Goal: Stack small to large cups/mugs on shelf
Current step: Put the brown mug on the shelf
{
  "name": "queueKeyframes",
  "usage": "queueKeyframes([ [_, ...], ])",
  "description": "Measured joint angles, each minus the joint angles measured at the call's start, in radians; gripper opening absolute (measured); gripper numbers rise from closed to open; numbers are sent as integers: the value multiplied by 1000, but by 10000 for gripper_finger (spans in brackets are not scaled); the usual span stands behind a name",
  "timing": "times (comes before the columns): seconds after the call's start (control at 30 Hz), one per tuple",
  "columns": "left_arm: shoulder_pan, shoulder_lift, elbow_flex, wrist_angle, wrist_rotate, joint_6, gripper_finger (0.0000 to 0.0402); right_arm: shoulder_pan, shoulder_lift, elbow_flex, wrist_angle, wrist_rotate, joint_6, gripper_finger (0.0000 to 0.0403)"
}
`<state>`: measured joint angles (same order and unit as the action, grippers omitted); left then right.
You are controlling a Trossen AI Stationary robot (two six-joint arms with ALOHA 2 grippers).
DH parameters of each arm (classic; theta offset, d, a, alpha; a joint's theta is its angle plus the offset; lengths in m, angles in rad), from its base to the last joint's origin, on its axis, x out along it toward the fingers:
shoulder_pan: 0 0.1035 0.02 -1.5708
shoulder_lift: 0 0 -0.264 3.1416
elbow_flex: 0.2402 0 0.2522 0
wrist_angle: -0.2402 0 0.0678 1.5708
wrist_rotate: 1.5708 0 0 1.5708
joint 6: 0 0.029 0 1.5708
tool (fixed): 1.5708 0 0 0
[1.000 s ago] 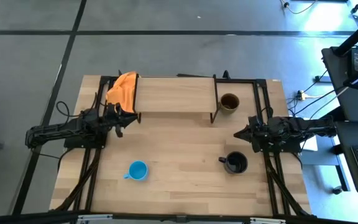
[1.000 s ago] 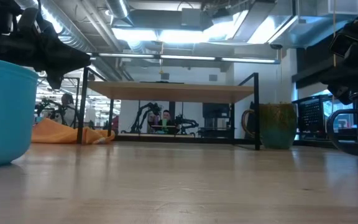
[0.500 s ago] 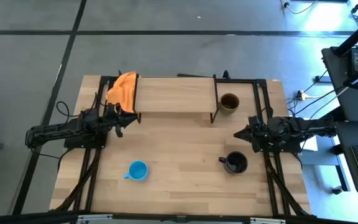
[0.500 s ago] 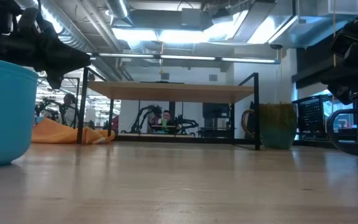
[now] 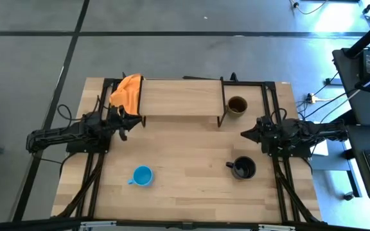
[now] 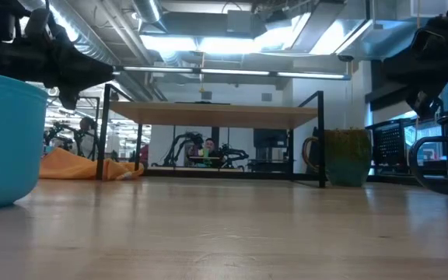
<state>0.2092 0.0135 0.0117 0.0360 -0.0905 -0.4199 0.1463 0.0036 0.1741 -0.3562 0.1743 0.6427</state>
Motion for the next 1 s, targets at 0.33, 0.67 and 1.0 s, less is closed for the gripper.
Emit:
queueKeyframes([
  [0.33, 0, 0, 0, 334, -35, -170, 70, 0, 0, 0, 358, 219, -178, 23],
  [0.67, 0, 0, 0, 434, -226, -176, 70, 0, 0, 0, 708, 330, -329, 23],
  [1.0, 0, -1, 0, 485, -338, -178, 70, 0, 0, 0, 805, 330, -90, 23],
])
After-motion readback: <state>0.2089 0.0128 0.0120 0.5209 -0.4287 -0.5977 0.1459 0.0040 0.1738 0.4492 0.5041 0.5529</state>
